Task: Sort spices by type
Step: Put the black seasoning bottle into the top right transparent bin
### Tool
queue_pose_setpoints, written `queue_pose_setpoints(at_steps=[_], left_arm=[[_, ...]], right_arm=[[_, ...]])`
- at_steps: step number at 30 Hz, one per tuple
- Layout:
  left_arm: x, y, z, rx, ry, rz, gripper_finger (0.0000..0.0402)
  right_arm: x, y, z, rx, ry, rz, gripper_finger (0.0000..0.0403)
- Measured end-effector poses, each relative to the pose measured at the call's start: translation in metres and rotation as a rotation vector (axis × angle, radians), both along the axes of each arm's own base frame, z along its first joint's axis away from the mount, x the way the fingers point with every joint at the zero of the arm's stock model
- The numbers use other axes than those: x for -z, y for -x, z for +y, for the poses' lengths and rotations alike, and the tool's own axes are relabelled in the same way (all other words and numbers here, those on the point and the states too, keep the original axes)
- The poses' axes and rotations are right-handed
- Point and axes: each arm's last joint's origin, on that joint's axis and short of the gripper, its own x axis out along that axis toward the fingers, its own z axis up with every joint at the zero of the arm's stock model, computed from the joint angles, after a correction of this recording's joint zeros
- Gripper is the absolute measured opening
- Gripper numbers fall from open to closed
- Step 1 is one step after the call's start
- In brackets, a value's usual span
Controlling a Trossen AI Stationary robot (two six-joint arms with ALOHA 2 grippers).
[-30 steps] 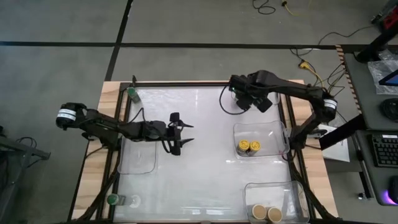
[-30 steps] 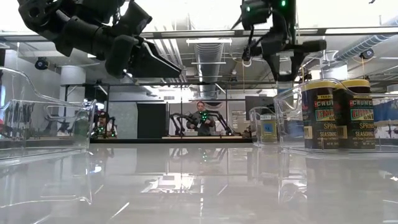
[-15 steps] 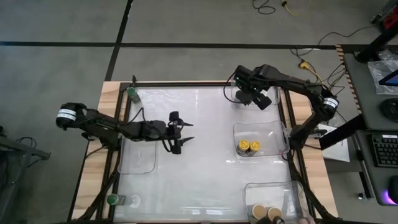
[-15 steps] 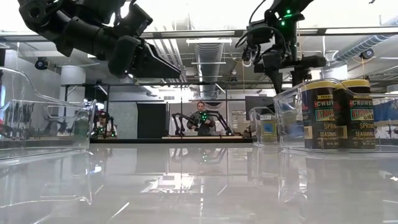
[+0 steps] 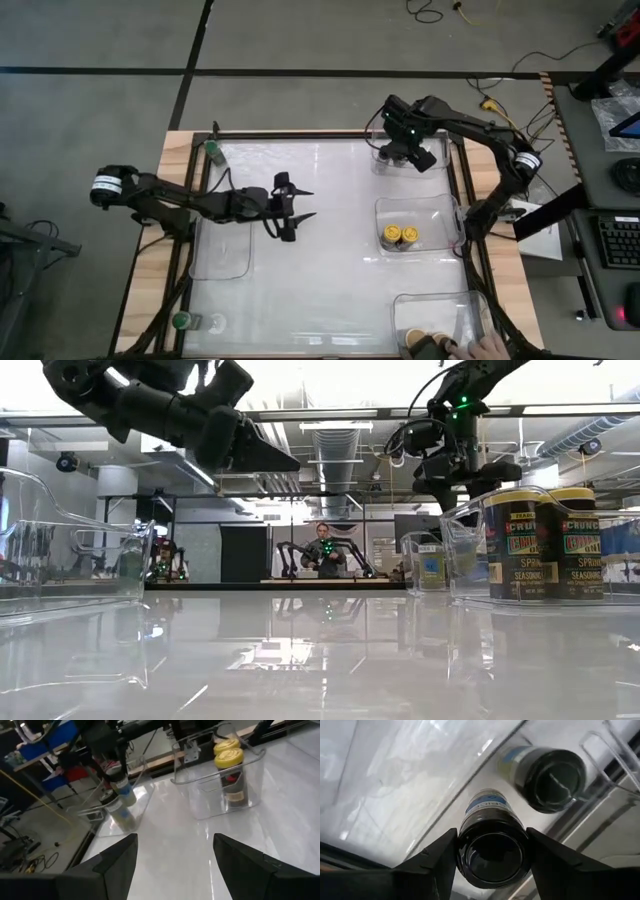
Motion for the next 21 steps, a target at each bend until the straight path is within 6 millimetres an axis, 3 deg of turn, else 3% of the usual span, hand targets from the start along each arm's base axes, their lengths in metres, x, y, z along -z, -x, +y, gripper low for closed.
queue_pose_setpoints(at_steps=[11,21], left_arm=[[-0.001,0.0,0.024,-0.087,-0.005,0.015,0.0244],[-0.001,0.001,0.031,-0.105,-0.021,0.019,0.0244]], right_arm=[[0.008,0.008,-0.01,0.038,-0.065,-0.066,0.0203],[0.018,0.013,-0.013,0.057,-0.086,-0.09,0.021]])
